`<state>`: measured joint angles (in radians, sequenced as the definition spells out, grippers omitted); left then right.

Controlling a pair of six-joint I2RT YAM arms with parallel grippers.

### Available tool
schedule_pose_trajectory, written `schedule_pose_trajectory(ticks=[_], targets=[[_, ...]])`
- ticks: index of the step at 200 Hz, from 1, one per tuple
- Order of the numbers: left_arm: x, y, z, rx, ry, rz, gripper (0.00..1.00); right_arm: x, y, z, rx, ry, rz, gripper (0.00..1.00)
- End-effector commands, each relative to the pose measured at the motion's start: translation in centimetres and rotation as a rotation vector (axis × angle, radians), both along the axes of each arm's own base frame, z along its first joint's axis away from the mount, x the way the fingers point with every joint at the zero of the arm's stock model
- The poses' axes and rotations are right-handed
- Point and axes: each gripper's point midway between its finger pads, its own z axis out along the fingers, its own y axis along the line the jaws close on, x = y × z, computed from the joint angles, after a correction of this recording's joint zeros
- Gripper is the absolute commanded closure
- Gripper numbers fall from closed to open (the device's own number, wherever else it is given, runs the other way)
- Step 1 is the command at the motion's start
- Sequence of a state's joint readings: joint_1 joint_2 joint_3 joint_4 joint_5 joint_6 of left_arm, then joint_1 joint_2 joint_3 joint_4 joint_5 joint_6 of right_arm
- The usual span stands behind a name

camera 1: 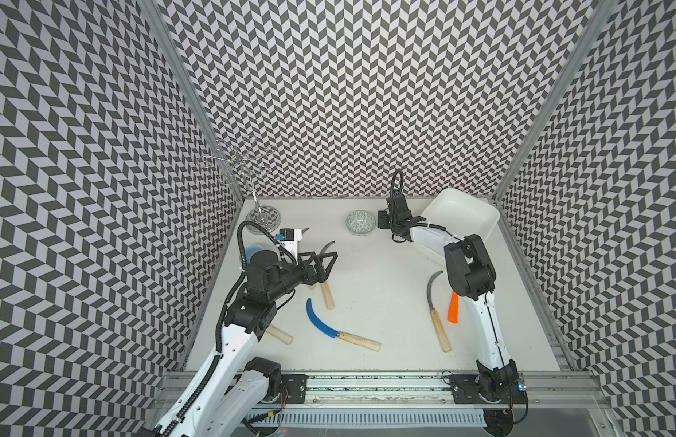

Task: Put small sickles into storage boxes
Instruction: Move the distractor to the center of the board.

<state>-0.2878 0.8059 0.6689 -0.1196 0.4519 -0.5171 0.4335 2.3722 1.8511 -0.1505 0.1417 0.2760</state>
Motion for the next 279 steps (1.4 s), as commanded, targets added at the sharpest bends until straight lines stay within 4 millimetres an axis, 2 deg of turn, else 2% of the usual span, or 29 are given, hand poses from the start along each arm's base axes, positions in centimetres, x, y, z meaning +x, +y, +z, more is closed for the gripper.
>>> schedule_pose_trajectory(ticks=[1, 60, 90, 121, 138, 173, 189, 220, 245, 279], targets=[[0.0, -0.6, 0.6, -0.022, -0.026, -0.029, 0.01, 0.0, 2.8, -0.8, 0.007, 0.014, 0.064, 0.38], [-0.1, -0.5, 0.4, -0.018, -0.026, -0.027, 0.01, -0.8, 6.9, -0.6, 0.175, 0.058, 0.115, 0.38], [-0.2, -0.5, 0.2, -0.017, -0.024, -0.026, 0.00, -1.0, 9.6, -0.2, 0.239, 0.064, 0.153, 0.38], [-0.2, -0.5, 0.3, -0.018, -0.025, -0.025, 0.00, -1.0, 12.3, 0.8, 0.332, 0.068, 0.194, 0.37], [-0.2, -0.5, 0.4, -0.020, -0.028, -0.027, 0.01, -1.2, 11.8, 0.8, 0.318, 0.074, 0.184, 0.37], [-0.4, -0.5, 0.3, -0.027, -0.027, -0.028, 0.00, -2.5, 7.9, 0.0, 0.277, 0.096, 0.137, 0.37], [-0.4, -0.5, 0.3, -0.030, -0.027, -0.030, 0.00, -3.4, 7.1, -0.4, 0.247, 0.109, 0.140, 0.37], [-0.5, -0.5, 0.3, -0.031, -0.029, -0.028, 0.00, -4.6, 7.9, -0.7, 0.257, 0.131, 0.179, 0.36], [-0.5, -0.5, 0.3, -0.028, -0.028, -0.030, 0.00, -4.4, 8.5, -0.6, 0.260, 0.119, 0.188, 0.36], [-0.4, -0.5, 0.4, -0.028, -0.030, -0.028, 0.00, -4.4, 10.3, 1.2, 0.307, 0.076, 0.239, 0.36]])
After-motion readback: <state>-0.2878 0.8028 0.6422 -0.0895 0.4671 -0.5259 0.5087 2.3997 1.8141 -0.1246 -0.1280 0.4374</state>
